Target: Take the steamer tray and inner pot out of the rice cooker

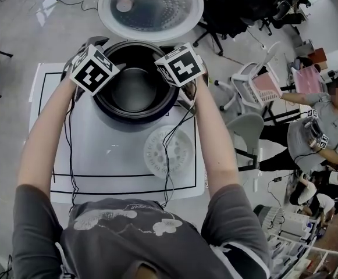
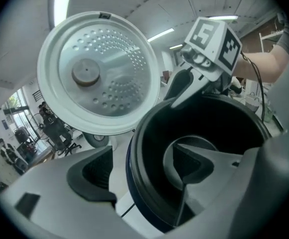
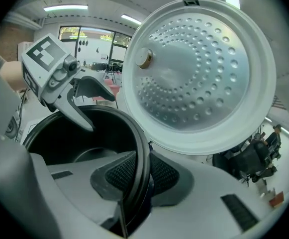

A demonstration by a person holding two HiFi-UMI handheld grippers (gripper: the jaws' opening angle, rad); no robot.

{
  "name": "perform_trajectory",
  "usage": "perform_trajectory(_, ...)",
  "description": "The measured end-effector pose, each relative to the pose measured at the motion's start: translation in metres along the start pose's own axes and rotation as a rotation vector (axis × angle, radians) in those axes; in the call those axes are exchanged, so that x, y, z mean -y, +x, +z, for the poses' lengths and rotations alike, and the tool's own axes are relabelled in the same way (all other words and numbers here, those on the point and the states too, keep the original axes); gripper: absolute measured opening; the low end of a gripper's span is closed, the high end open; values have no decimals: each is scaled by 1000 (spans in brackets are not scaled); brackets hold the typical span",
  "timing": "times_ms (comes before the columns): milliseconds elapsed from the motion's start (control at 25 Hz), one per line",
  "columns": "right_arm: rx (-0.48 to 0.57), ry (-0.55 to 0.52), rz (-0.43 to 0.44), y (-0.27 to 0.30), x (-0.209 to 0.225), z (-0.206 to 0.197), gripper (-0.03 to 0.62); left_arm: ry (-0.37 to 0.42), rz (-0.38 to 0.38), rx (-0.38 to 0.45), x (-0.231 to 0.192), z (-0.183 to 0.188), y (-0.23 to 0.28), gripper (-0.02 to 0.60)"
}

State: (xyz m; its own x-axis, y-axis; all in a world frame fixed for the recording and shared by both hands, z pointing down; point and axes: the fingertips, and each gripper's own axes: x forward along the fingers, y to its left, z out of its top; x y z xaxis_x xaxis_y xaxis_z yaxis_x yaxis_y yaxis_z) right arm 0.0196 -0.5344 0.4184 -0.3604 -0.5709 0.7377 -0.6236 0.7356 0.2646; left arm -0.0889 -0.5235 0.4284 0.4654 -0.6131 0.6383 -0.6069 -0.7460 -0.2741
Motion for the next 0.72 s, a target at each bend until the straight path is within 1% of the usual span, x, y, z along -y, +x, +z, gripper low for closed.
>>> perform_trajectory(80,8,8,24,-1,0,2,104,29,-4,-28,-1,-2,7,385)
perform_trajectory(160,22,16,52,-4,-1,7,103,46,-6,-37,-3,0,10,380)
perform_trajectory(200,34,17,65,-7,-1,12,103,59,-5,-45,-4,0,12,363)
perform_trajectory(240,48,13,76,-11,-2,17,101,80,1,-57,-4,1,13,322)
perform_trajectory(280,60,5,81,-15,-4,23,100,105,12,-72,-6,1,14,253)
perform_trajectory(320,67,-7,82,-19,-5,27,98,130,28,-83,-7,1,14,198)
perform_trajectory(440,79,-28,71,-24,-6,31,99,168,63,-93,-10,6,15,132)
perform_trajectory(520,92,-13,73,-24,-5,29,98,159,56,-97,-9,7,16,115)
perform_trajectory(560,96,-5,75,-24,-5,29,98,142,46,-99,-9,7,17,109)
perform_trajectory(720,105,-2,73,-26,-7,30,98,45,-3,-97,-9,6,14,83)
